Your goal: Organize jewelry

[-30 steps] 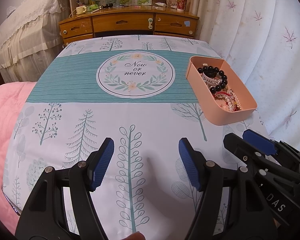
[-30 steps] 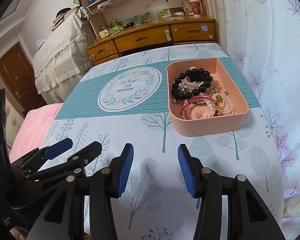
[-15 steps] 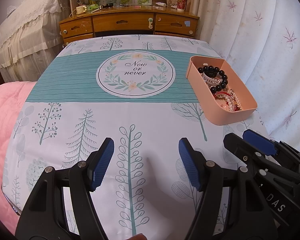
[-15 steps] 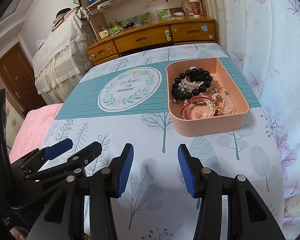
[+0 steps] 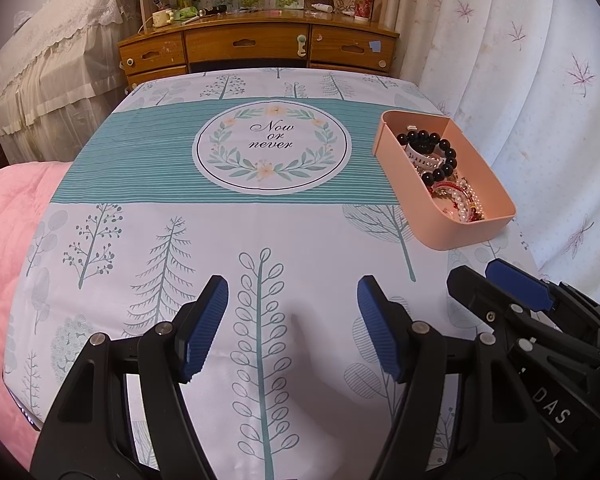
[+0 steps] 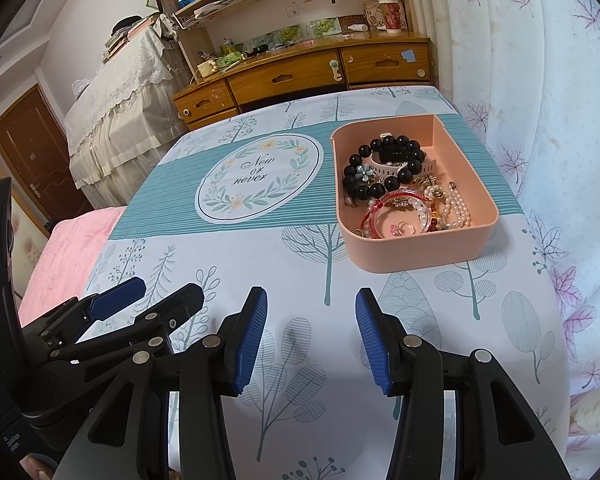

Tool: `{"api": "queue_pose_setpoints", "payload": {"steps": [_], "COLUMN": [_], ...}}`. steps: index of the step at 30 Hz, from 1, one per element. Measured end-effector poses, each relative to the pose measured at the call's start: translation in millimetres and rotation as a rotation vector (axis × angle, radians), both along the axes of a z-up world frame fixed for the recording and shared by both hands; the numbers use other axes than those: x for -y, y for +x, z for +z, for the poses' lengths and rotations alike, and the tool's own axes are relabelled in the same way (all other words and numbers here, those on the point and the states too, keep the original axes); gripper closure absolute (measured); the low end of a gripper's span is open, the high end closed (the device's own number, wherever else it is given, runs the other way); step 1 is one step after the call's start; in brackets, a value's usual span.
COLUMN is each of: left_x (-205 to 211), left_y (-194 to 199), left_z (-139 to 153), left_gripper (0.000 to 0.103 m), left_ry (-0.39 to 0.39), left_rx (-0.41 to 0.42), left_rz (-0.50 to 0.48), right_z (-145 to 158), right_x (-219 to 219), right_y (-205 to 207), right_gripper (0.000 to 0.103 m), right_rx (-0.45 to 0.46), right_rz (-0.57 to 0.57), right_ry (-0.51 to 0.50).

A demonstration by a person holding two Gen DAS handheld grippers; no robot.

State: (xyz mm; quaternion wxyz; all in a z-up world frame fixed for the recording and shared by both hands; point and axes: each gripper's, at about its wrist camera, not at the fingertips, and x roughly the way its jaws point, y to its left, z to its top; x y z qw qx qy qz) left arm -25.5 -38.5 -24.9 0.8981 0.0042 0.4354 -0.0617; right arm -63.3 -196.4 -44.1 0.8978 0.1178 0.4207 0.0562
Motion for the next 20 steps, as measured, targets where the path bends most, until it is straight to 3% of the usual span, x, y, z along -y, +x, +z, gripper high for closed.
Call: {"api": "queue_pose_setpoints", "payload": {"steps": [20], "left_x": [-4.3], "left_y": [-0.8], "left_z": [-1.9], "left_gripper": [0.038], "left_ry": [-0.017], "left_rx": [-0.012], "left_rz": [0.010], "right_z": [0.6], "right_x": [-1.9], "right_y": [-0.7], "right_gripper": [0.056], "right_rx": [0.001], "right_rz": [-0.001], "right_ry": [-0.003]}}
